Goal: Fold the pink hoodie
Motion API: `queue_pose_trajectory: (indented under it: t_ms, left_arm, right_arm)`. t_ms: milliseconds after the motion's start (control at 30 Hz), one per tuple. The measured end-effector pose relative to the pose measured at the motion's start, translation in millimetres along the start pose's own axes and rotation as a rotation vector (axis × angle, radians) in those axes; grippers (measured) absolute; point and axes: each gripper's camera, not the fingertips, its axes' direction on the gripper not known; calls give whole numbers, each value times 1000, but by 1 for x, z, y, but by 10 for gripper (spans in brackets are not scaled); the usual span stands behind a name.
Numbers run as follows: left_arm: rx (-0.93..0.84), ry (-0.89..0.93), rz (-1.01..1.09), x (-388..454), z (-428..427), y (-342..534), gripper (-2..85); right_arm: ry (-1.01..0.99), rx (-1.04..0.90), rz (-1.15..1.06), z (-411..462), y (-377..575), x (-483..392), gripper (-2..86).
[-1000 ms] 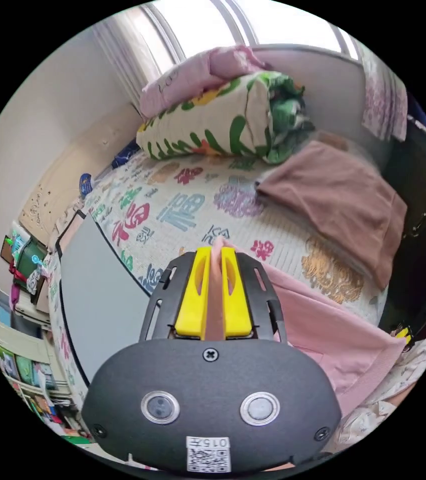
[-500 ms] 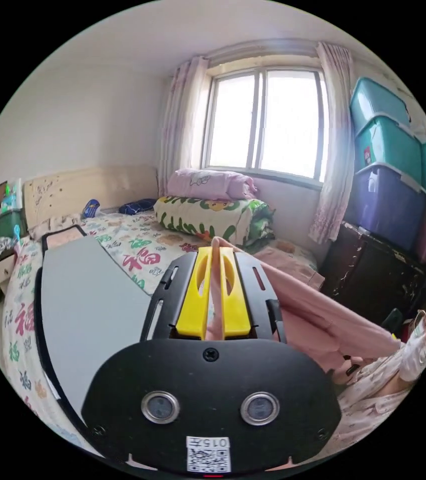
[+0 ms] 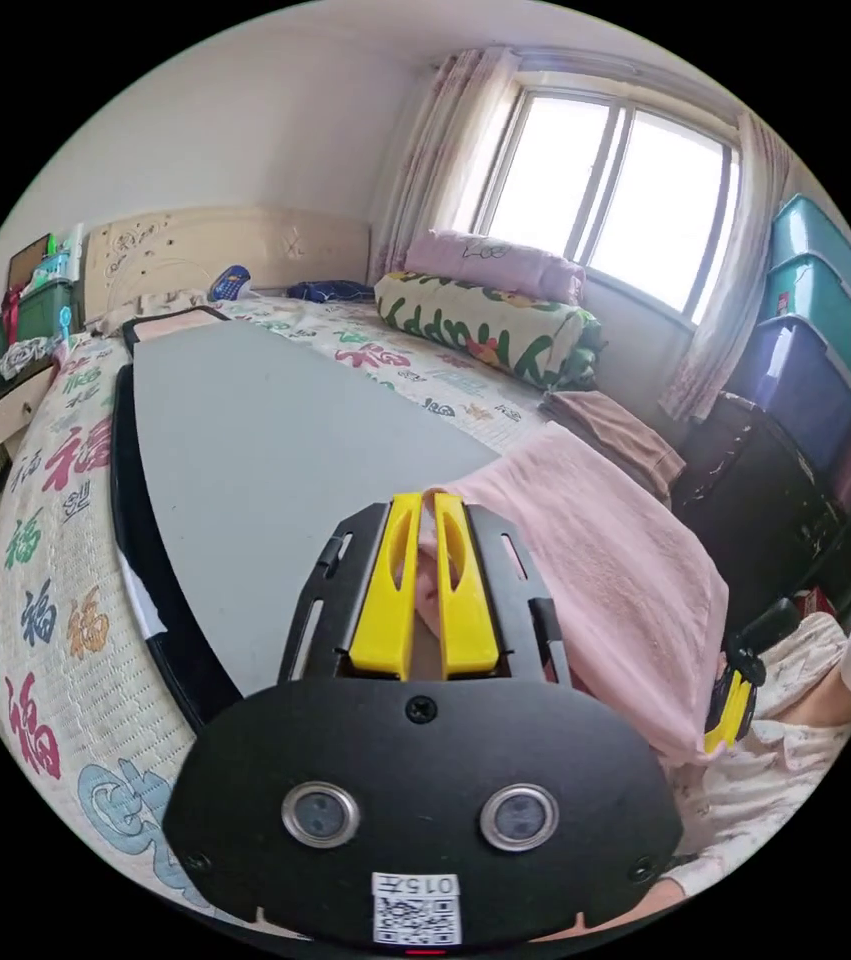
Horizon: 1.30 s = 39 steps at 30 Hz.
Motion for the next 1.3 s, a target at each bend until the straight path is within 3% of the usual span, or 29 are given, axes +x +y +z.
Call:
queue_pose_trajectory:
  t_ms: [100, 200, 267, 367, 467, 633, 800, 1100, 1300]
  left_arm:
    - [90, -78, -271, -36, -27, -2, 9]
    - [151, 143, -261, -44, -36, 1, 85]
    - [72, 210, -265, -39, -24, -2, 121]
    - [-52, 267, -178, -17, -10, -14, 110]
    - [-86, 89, -92, 9, -15, -21, 53]
    - [1, 65, 31, 48, -42, -15, 13]
    - [33, -48, 101, 83, -60, -14, 4]
    - [-199, -322, 217, 134, -12, -17, 6]
    - [-239, -371, 231, 158, 5, -18, 6]
  right_arm:
    - [6, -39, 15, 16, 7, 6, 5]
    - [47, -58, -16, 34, 16, 0, 5]
    - [74, -74, -53, 46, 22, -4, 5]
    - [51, -84, -68, 56, 24, 0, 5]
    - [21, -89, -100, 62, 26, 3, 5]
    - [4, -66, -144, 62, 24, -11, 4]
    - [114, -206, -236, 109, 31, -21, 5]
    - [25, -217, -111, 153, 44, 16, 6]
    - [187, -301, -213, 199, 57, 8, 6]
